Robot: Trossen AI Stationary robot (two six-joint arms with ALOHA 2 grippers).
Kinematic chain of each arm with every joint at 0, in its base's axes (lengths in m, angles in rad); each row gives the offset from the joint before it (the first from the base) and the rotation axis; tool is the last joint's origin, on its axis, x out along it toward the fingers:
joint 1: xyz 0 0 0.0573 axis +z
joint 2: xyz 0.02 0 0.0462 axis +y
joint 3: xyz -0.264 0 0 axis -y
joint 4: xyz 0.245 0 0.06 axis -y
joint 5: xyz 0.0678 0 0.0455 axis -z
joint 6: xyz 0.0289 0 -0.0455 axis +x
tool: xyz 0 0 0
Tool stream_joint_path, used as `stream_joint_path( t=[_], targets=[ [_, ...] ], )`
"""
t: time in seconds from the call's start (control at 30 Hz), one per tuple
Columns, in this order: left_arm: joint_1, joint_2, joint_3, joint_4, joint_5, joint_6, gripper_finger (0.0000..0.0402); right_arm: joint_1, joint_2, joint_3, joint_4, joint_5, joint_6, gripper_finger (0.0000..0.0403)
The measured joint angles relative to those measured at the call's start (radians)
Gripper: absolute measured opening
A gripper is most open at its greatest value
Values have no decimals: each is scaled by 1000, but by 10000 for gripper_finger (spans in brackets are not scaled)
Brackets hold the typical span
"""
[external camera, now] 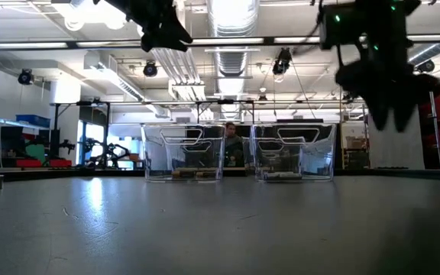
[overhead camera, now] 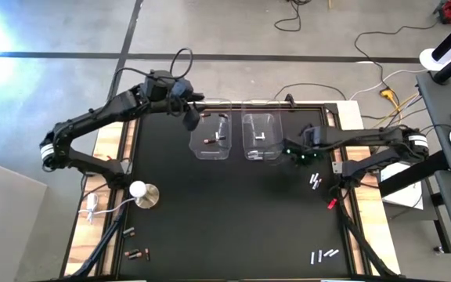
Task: Sort batteries
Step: Put the white battery into the right transparent bin
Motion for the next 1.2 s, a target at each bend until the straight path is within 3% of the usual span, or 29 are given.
stream_joint_path(
  t=[0.13, 0.33, 0.63, 1.2],
  targets=[
    [0, 14, 0, 6, 32, -1, 165, 0, 24, -111, 28, -89, 199, 235],
    [0, 22, 0, 28, 51, -5, 165, -8, 59, -203, 77, -93, 339, 217],
    [0, 23, 0, 40, 51, 7, 165, -21, 117, -278, 139, -79, 390, 177],
    [0, 24, 0, 39, 51, 19, 165, -21, 105, -268, 161, -76, 379, 126]
  ],
)
